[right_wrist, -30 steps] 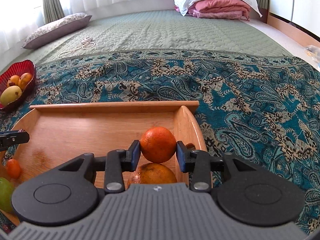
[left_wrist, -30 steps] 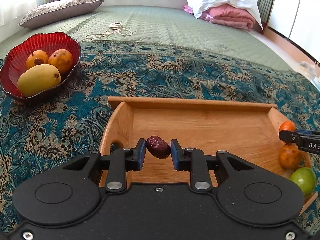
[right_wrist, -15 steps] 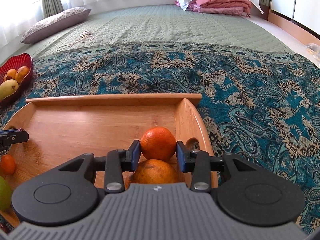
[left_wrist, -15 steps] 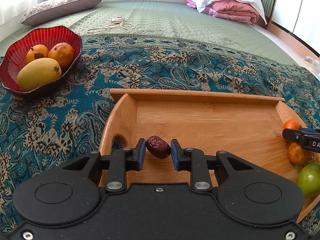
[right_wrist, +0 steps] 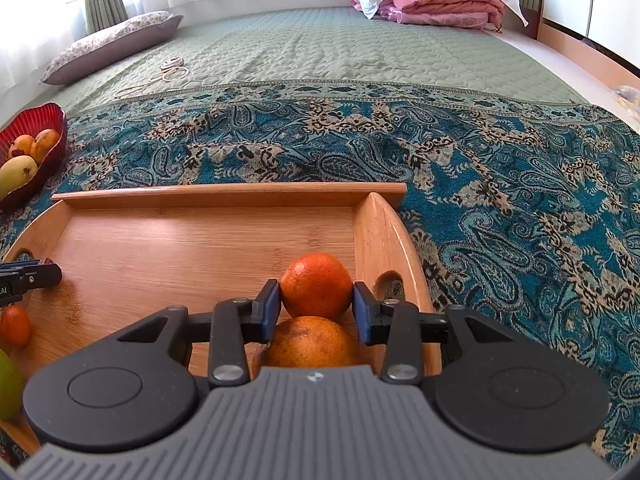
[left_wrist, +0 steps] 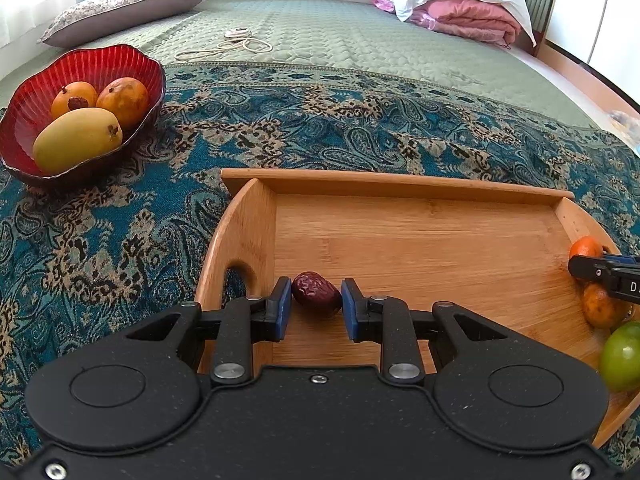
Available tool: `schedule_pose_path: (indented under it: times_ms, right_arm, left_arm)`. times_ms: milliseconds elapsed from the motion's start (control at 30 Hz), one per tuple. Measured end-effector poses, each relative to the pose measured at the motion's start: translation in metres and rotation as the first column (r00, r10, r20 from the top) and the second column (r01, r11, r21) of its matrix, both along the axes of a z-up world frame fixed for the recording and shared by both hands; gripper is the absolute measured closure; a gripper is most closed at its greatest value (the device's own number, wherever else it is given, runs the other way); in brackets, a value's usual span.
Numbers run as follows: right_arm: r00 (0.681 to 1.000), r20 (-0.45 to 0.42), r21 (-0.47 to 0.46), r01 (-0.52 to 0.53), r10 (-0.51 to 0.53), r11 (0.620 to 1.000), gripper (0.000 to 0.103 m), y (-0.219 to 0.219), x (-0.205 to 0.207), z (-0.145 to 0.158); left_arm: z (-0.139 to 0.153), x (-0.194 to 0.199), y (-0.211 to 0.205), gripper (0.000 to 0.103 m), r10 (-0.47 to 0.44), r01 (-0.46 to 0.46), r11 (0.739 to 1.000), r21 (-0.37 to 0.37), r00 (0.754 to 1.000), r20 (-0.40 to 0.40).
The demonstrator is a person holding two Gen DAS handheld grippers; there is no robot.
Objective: Organize fruits
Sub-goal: 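Lower the tangerine and date onto the tray and open both tools, then move both tools back toward the last tangerine and date beside the tray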
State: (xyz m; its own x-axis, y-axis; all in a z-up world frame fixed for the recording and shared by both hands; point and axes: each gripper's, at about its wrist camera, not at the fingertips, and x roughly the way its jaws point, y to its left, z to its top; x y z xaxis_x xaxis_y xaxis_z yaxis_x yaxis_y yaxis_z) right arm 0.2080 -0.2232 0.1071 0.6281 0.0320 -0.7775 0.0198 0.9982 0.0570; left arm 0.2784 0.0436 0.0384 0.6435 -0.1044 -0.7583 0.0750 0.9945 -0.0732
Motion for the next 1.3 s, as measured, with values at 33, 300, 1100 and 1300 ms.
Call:
schedule_pose_path:
  times_ms: [33,300,1100,1300]
  right_arm:
    - [1.0,0.0,0.0,0.0,0.0,1.0,0.06,0.0,0.0,0.0]
    - [1.0,0.005,0.009,-0.005,0.005,1.0,0.046,0.0,-0.003,0.002]
    - [0.958,0.268,-0.033,-0.1,0.105,0.994,0.017,0.034,-0.09,0.045]
    - [0.933,0.327,-0.097,-0.124,0.149,0.988,0.015,0.047,-0.124,0.045]
  left_arm:
    - [0.0,0.0,0.0,0.078,0.0,0.0,1.0,0.0,1.0,0.0]
    - [0.001,-0.002,0.003,0.074,0.007,-0.007,1.0,-0.018,1.0,0.0]
    - [0.046,-0.097,0.003,0.043,-0.062,0.068,0.998,-0.02,0.979,0.194]
    - [0.05,-0.14,-0.003,0.025,-0.09,0.09,0.996,0.014,0.957,0.275]
